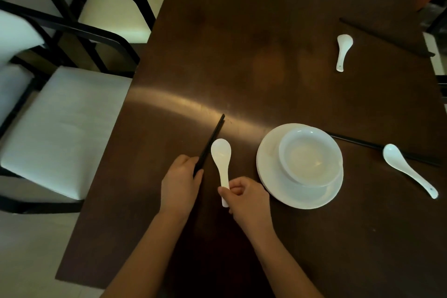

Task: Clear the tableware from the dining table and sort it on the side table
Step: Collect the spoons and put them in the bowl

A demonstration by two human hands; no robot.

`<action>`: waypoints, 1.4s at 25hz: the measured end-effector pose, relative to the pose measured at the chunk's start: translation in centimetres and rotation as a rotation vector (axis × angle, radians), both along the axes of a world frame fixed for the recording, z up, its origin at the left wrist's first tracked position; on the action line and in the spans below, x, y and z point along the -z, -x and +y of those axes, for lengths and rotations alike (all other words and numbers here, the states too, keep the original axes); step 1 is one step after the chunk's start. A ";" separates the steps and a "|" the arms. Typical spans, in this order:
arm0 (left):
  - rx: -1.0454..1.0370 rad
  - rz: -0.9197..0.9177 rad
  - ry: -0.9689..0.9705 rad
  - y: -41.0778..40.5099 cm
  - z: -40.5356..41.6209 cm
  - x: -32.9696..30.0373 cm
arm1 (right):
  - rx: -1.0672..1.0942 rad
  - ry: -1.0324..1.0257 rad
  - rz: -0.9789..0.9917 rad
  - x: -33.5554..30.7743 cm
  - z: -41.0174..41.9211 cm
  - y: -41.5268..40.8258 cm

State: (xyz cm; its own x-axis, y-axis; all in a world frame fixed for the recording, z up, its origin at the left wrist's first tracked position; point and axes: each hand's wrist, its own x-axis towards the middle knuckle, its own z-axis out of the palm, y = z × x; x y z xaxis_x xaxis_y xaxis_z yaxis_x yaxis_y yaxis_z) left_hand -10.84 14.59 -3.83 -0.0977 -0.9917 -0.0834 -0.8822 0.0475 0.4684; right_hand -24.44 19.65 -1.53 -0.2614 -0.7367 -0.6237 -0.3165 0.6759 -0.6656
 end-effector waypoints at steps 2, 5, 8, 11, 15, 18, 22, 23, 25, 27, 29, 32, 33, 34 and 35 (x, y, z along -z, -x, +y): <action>0.010 -0.042 0.033 0.3 0.3 0.0 | 0.058 0.008 -0.060 -0.9 1.0 0.4; 0.011 -0.072 0.088 1.0 0.8 -0.4 | 0.129 0.042 -0.126 -2.3 1.9 1.2; -0.136 0.147 0.062 2.2 1.0 -1.9 | 0.150 0.114 -0.154 -3.7 2.2 2.0; -0.297 0.771 -0.370 4.6 0.2 -5.6 | 0.147 0.202 -0.119 -5.3 2.1 3.0; -0.174 0.958 -0.586 8.3 -0.9 -9.4 | 0.139 0.303 -0.035 -7.2 1.7 4.8; -0.129 1.010 -0.599 10.8 -1.1 -10.8 | 0.125 0.340 0.033 -8.5 2.0 7.0; -0.111 1.033 -0.706 14.5 -1.2 -11.3 | 0.217 0.359 0.223 -8.2 3.6 15.0; -0.125 1.043 -0.736 15.4 -1.2 -11.3 | 0.274 0.373 0.351 -7.7 4.2 18.2; -0.161 1.045 -0.771 17.3 -1.0 -11.0 | 0.349 0.313 0.610 -6.3 4.9 24.7; -0.198 1.042 -0.796 19.2 -0.7 -10.7 | 0.252 0.137 0.761 -4.4 4.8 30.1; -0.236 1.043 -0.812 20.9 -0.4 -10.3 | 0.068 0.016 0.808 -2.4 3.9 32.9; -0.260 1.040 -0.832 23.1 -0.2 -9.7 | 0.019 0.001 0.777 -0.3 3.1 34.5; -0.260 1.041 -0.835 23.7 -0.2 -9.5 | 0.029 0.012 0.767 0.2 3.1 34.6; -0.258 1.041 -0.835 24.2 -0.2 -9.4 | 0.037 0.016 0.760 0.5 3.1 34.7; -0.257 1.040 -0.833 24.8 -0.2 -9.3 | 0.031 0.009 0.765 0.7 3.0 34.7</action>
